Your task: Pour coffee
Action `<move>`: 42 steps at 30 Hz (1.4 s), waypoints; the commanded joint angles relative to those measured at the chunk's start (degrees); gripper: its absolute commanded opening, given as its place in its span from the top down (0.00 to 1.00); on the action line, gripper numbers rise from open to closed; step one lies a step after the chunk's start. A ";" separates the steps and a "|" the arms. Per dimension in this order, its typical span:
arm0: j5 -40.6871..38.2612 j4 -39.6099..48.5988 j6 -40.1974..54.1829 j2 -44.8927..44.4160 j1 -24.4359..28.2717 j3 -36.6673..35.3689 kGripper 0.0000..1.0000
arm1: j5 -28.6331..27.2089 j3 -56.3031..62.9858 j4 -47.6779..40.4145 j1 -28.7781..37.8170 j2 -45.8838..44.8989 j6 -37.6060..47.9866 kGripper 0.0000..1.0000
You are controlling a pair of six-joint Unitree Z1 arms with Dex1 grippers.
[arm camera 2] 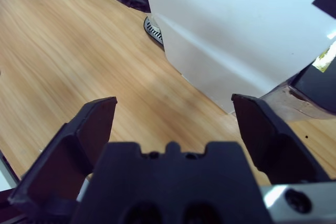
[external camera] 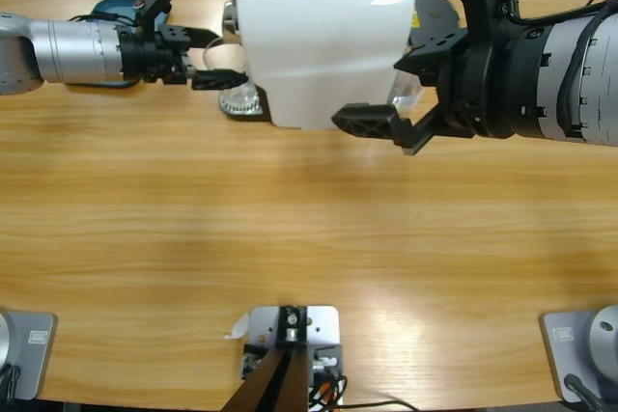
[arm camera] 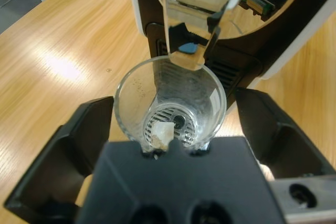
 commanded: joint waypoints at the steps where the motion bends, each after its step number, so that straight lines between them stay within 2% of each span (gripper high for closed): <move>1: 0.17 0.79 -0.18 -0.46 0.72 3.31 0.00 | -0.53 1.40 0.36 0.26 -0.59 -0.09 0.00; 9: 0.21 0.76 -0.27 -7.44 4.96 5.49 0.00 | -0.94 1.17 0.60 0.26 -1.73 -0.09 0.00; 13: 0.35 0.93 -1.02 -15.18 4.70 9.46 0.00 | -3.22 -0.52 2.69 0.24 -4.07 -1.14 0.01; 14: 0.59 1.32 -1.41 -17.76 4.64 10.81 0.00 | -3.66 -1.82 4.79 -0.23 -4.87 -1.14 0.10; 16: 4.48 5.38 -2.78 -24.53 4.33 12.71 0.00 | -3.54 -6.73 12.50 -2.85 -5.82 -1.00 0.41; 17: 7.64 8.74 -3.27 -28.40 3.99 13.10 0.00 | -2.78 -9.70 16.46 -4.86 -6.37 -0.67 0.52; 18: 10.24 12.61 -3.71 -32.17 3.82 13.13 0.00 | -1.29 -11.31 17.62 -6.47 -6.77 -0.14 0.58; 20: 14.69 20.92 -6.21 -37.69 3.69 12.17 0.00 | 2.19 -13.28 17.50 -9.48 -6.74 0.53 0.98; 24: 21.51 38.29 -15.16 -42.83 1.85 8.21 0.00 | 1.72 -19.21 18.41 -14.47 -2.64 -0.88 1.00; 28: 24.92 45.86 -17.41 -43.18 -3.07 6.14 0.00 | 3.26 -29.33 23.98 -18.16 4.53 -2.06 1.00; 35: 24.92 46.67 -16.95 -40.17 -3.94 5.85 0.00 | 7.89 -35.27 25.51 -20.40 14.72 -3.87 1.00; 42: 24.90 46.50 -16.97 -39.03 -3.16 5.94 0.00 | 8.34 -36.52 25.30 -20.48 18.06 -3.80 1.00</move>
